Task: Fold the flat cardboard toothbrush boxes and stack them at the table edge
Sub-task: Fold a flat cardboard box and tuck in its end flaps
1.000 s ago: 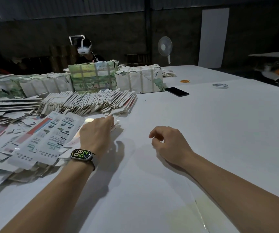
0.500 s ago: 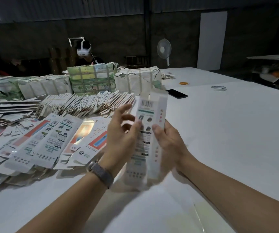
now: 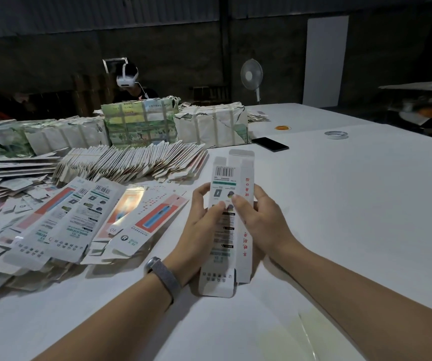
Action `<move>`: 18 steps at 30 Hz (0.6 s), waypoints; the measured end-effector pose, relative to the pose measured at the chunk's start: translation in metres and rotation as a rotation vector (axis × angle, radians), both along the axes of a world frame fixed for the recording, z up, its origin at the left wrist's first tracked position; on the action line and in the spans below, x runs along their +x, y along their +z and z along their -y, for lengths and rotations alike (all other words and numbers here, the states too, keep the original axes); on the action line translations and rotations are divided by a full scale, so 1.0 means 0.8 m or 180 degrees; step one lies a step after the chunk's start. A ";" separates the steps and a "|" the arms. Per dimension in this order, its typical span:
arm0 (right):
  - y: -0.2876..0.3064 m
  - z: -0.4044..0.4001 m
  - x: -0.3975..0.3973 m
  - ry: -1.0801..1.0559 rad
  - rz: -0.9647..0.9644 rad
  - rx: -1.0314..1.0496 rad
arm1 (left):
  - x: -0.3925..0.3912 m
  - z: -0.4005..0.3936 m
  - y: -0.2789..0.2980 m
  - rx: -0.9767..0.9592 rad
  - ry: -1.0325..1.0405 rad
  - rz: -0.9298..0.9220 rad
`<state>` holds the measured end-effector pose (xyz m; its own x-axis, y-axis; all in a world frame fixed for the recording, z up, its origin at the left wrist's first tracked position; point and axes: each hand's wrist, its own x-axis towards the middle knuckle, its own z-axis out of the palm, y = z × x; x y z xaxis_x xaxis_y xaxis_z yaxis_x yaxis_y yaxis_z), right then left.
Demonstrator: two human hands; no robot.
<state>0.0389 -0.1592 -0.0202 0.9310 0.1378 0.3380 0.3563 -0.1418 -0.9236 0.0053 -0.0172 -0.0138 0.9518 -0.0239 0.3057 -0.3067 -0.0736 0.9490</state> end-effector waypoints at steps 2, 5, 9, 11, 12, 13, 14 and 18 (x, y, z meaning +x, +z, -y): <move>0.000 -0.002 -0.001 0.0094 -0.0073 -0.0063 | 0.002 0.000 -0.001 0.0014 -0.0194 -0.0038; 0.003 0.001 0.002 0.0389 -0.0366 0.0215 | 0.001 0.005 -0.005 0.0228 -0.0486 0.0043; 0.007 0.002 0.001 0.0643 -0.0521 0.0441 | -0.003 0.012 -0.008 0.0415 -0.0445 0.0222; 0.007 0.001 -0.001 0.0783 -0.0571 0.0574 | -0.005 0.013 -0.007 0.0499 -0.0394 0.0241; 0.008 0.001 -0.001 0.0826 -0.0582 0.0622 | -0.005 0.014 -0.006 0.0510 -0.0382 0.0230; 0.009 0.002 -0.002 0.0855 -0.0591 0.0649 | -0.006 0.014 -0.004 0.0515 -0.0382 0.0209; 0.009 0.002 -0.002 0.0869 -0.0599 0.0650 | -0.006 0.015 -0.004 0.0526 -0.0389 0.0180; 0.012 0.004 -0.002 0.0912 -0.0656 0.0634 | -0.008 0.015 0.003 0.0645 -0.0407 0.0093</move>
<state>0.0369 -0.1622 -0.0107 0.9155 0.3522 0.1946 0.1599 0.1254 -0.9791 -0.0007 -0.0288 -0.0116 0.9279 -0.2074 0.3098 -0.3529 -0.2205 0.9093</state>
